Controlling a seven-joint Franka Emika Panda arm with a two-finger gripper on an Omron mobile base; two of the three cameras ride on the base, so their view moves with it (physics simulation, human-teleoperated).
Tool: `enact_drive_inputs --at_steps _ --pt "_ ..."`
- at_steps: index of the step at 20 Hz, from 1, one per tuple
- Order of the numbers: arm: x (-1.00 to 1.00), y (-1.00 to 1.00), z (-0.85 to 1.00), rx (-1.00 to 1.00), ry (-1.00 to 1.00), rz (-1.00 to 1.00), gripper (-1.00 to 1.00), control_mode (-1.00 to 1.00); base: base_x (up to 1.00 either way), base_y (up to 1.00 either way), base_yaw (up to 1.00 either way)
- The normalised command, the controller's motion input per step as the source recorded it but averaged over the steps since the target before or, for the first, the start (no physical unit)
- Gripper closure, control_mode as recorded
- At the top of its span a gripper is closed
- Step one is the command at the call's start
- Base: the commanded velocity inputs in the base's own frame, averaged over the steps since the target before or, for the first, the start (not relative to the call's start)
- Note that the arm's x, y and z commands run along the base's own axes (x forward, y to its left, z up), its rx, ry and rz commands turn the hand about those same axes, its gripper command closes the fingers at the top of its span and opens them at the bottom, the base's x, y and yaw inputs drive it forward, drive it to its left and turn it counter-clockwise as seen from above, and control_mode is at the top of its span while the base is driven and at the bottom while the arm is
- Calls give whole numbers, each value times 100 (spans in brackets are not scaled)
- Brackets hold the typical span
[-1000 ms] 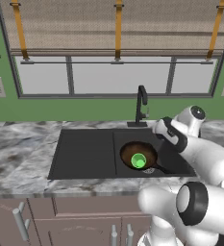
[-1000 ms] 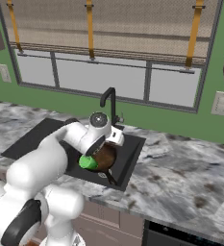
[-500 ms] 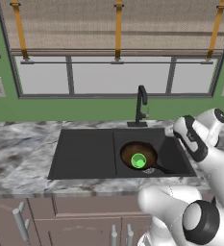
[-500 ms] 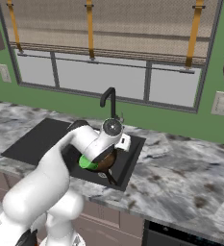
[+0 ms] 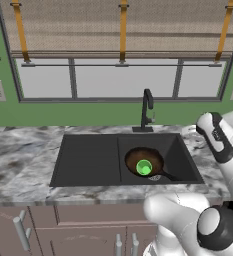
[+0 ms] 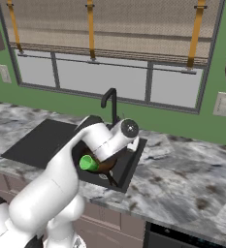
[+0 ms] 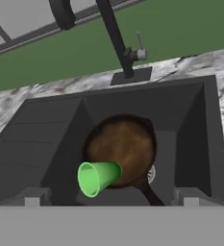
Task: Pick the cup and pan and place them in the sink. Then turn on the water.
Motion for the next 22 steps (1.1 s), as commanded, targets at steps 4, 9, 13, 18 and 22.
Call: enact_drive_inputs --at_steps 4,9,13,18,22 --pt "1 -4 7 5 0 2 -100 -100 0 0 0" --pt "9 -1 2 2 0 0 -100 -100 0 0 0" --pt "10 -6 0 6 -3 0 -100 -100 0 0 0" --pt "5 0 1 1 -17 0 -100 -100 0 0 0" --pt "20 0 7 -7 -14 0 -100 -100 0 0 0"
